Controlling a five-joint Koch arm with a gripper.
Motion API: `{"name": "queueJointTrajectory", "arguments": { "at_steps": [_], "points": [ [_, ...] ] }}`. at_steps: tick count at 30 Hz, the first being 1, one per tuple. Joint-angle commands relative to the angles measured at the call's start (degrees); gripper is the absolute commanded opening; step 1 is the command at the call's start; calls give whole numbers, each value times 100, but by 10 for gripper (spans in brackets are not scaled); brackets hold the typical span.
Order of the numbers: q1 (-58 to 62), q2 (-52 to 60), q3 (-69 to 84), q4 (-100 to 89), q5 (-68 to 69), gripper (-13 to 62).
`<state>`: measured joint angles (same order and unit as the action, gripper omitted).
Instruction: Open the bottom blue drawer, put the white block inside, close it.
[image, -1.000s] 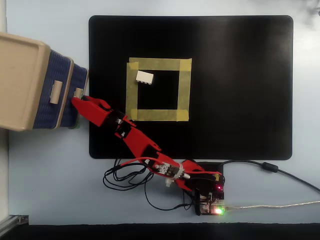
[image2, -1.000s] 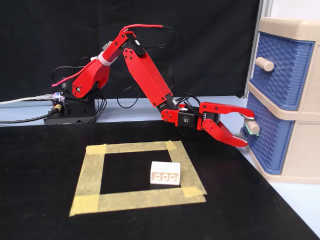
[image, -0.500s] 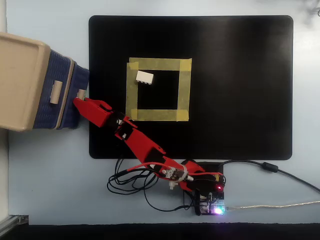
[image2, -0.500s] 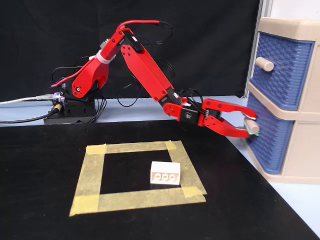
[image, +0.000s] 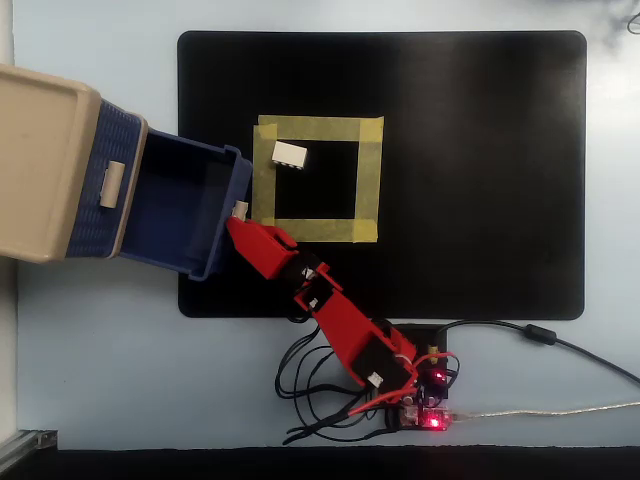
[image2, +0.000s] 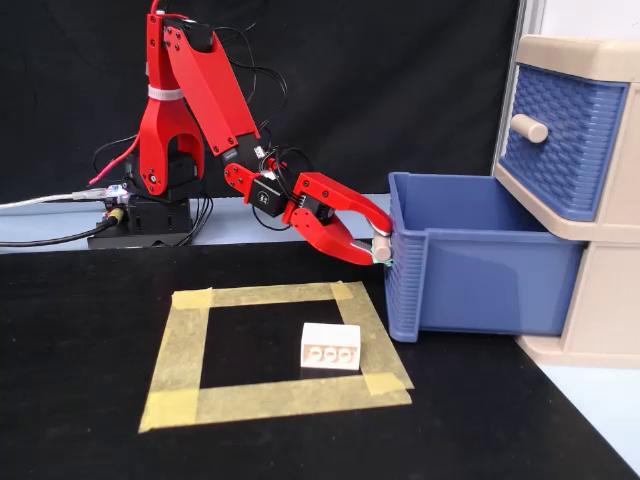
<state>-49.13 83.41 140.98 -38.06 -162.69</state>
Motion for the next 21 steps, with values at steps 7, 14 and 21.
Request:
{"name": "queueJointTrajectory", "arguments": {
  "at_steps": [7, 14, 21],
  "points": [
    [483, 1652, -167, 3103, 800, 327],
    [835, 2602, -4456, 10881, 3920, 326],
    [1600, -861, -8771, 11839, 10318, 327]
  ]
}}
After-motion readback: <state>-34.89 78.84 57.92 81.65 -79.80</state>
